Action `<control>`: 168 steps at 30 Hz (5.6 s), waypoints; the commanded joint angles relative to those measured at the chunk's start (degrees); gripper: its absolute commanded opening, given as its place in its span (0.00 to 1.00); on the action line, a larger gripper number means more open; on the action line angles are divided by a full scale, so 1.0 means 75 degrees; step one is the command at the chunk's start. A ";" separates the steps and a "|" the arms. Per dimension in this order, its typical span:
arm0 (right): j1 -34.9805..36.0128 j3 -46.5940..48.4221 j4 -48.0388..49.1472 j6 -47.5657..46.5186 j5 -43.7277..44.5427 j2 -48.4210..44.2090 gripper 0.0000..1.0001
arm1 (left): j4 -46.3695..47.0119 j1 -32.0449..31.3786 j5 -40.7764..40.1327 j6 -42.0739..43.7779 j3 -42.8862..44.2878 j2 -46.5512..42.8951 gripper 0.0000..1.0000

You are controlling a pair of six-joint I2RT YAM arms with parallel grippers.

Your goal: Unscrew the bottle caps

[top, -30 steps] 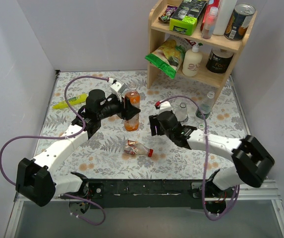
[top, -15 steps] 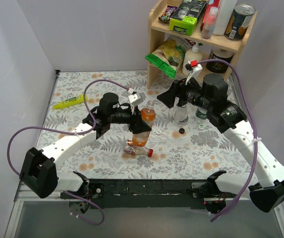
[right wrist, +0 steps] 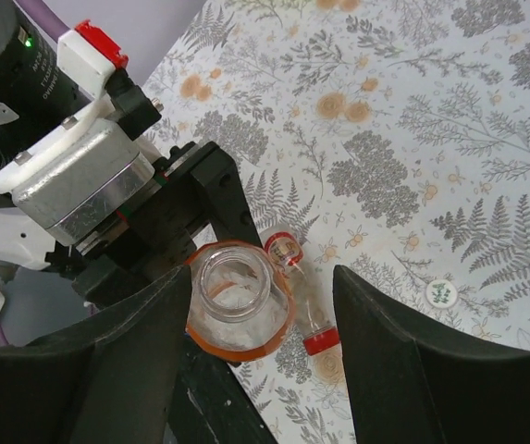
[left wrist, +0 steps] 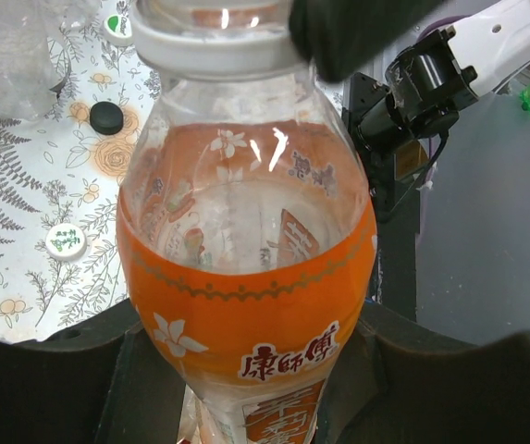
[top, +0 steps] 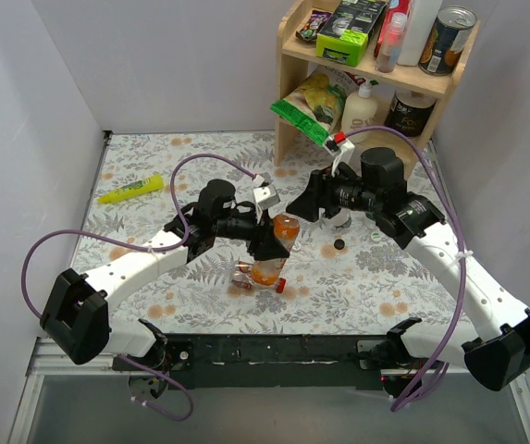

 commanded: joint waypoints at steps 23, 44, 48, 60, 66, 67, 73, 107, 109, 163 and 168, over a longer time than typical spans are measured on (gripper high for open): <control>0.0753 -0.0260 0.0838 -0.1044 0.4176 -0.0523 0.01 | 0.0398 0.0878 -0.1849 -0.0556 0.0069 -0.0514 0.98; 0.1387 -0.0237 0.3429 -0.2392 0.6171 0.2184 0.01 | 0.0564 0.2030 -0.2705 -0.1202 0.0033 -0.0820 0.98; 0.1235 -0.0517 0.3687 -0.2299 0.6066 0.2289 0.01 | 0.0564 0.2030 -0.2681 -0.1202 0.0045 -0.0832 0.98; 0.1082 -0.0718 0.3396 -0.2029 0.5949 0.2559 0.01 | 0.0552 0.2030 -0.2482 -0.1249 0.0115 -0.0668 0.98; 0.0965 -0.0507 0.3125 -0.1818 0.5855 0.2653 0.41 | 0.0552 0.2030 -0.2471 -0.1249 0.0115 -0.0680 0.98; 0.0953 -0.0495 0.3113 -0.1807 0.5832 0.2653 0.45 | 0.0552 0.2030 -0.2471 -0.1249 0.0115 -0.0692 0.98; 0.0918 -0.0191 0.2996 -0.1830 0.5773 0.2758 0.61 | 0.0552 0.2030 -0.2435 -0.1261 0.0127 -0.0715 0.98; 0.0719 -0.0916 0.2012 -0.1819 0.5012 -0.0873 0.92 | -0.1532 -0.0816 -0.3560 0.2512 -0.0905 -0.1103 0.98; 0.0707 -0.1045 0.2023 -0.1760 0.4848 -0.1107 0.92 | -0.1836 -0.1143 -0.3991 0.2583 -0.0916 -0.0846 0.98; 0.0695 -0.1621 0.2879 0.1990 0.1555 -0.2621 0.81 | 0.2873 -0.2189 -0.5132 -0.0650 -0.1572 -0.2086 0.57; 0.0742 -0.1748 0.2750 0.1979 0.1717 -0.2351 0.76 | 0.3061 -0.2013 -0.5107 -0.0956 -0.1748 -0.2449 0.57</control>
